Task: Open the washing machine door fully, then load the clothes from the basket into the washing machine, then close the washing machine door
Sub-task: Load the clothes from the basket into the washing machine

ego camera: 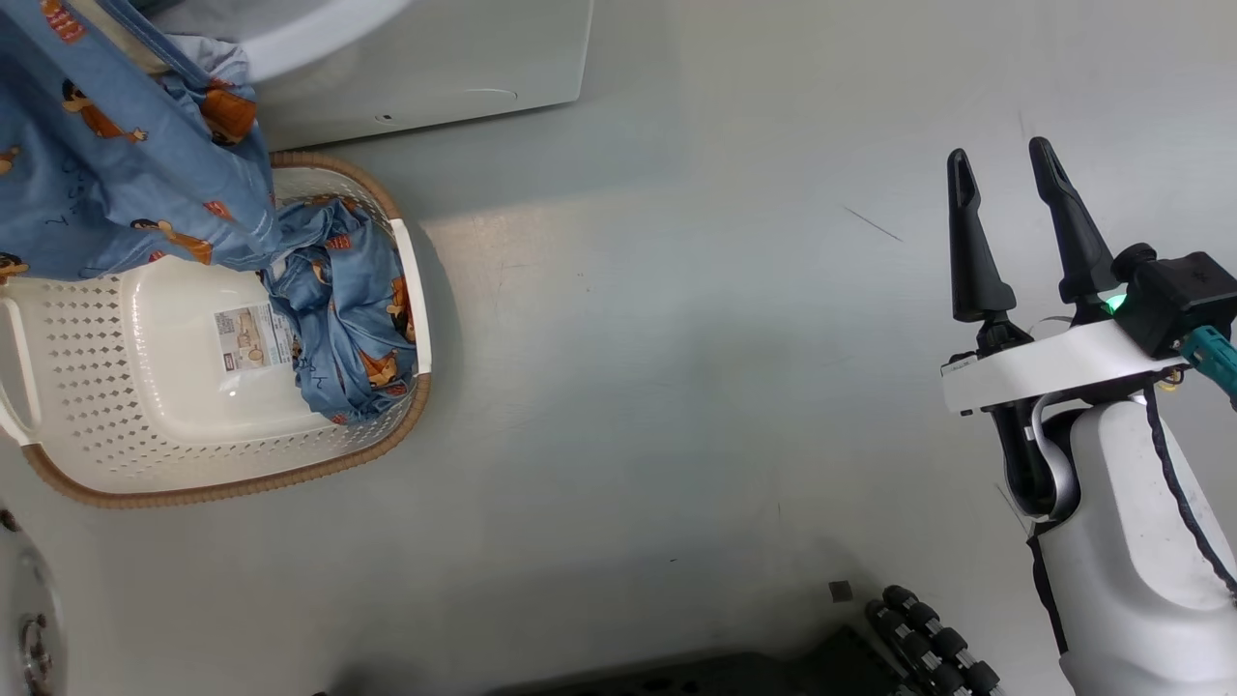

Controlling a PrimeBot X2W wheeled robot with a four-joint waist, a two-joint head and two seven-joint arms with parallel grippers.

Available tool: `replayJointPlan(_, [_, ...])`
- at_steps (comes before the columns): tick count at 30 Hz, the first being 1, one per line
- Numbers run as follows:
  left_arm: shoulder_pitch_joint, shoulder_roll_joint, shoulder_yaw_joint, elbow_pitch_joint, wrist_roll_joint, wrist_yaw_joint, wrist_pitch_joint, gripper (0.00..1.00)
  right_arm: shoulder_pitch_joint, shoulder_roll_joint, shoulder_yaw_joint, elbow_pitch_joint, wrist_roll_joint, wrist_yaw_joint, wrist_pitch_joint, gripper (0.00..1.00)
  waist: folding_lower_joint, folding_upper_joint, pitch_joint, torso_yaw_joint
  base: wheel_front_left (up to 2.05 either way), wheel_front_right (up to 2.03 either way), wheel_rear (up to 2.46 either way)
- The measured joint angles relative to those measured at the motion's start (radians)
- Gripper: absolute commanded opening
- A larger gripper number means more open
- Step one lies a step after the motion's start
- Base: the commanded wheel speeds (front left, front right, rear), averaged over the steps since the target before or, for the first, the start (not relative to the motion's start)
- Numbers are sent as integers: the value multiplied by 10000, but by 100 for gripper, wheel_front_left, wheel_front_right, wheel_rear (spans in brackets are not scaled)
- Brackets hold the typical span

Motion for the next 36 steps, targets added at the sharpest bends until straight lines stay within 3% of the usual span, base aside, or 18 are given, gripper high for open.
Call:
replayJointPlan(16, [-1881,441,-355,711,12,-81,1369,0,-63,94,13,-192,92,0,0,100,0,0,1324,-238,0,0,0])
replayJointPlan(26, [-3211,412,-757,1340,-25,-88,2232,0,-224,163,125,-305,176,0,0,100,1,0,2323,-235,0,0,0])
replayJointPlan(36, [-4068,332,-1003,1605,77,-90,2128,0,-402,186,249,-316,176,0,0,100,0,0,2974,-115,0,0,0])
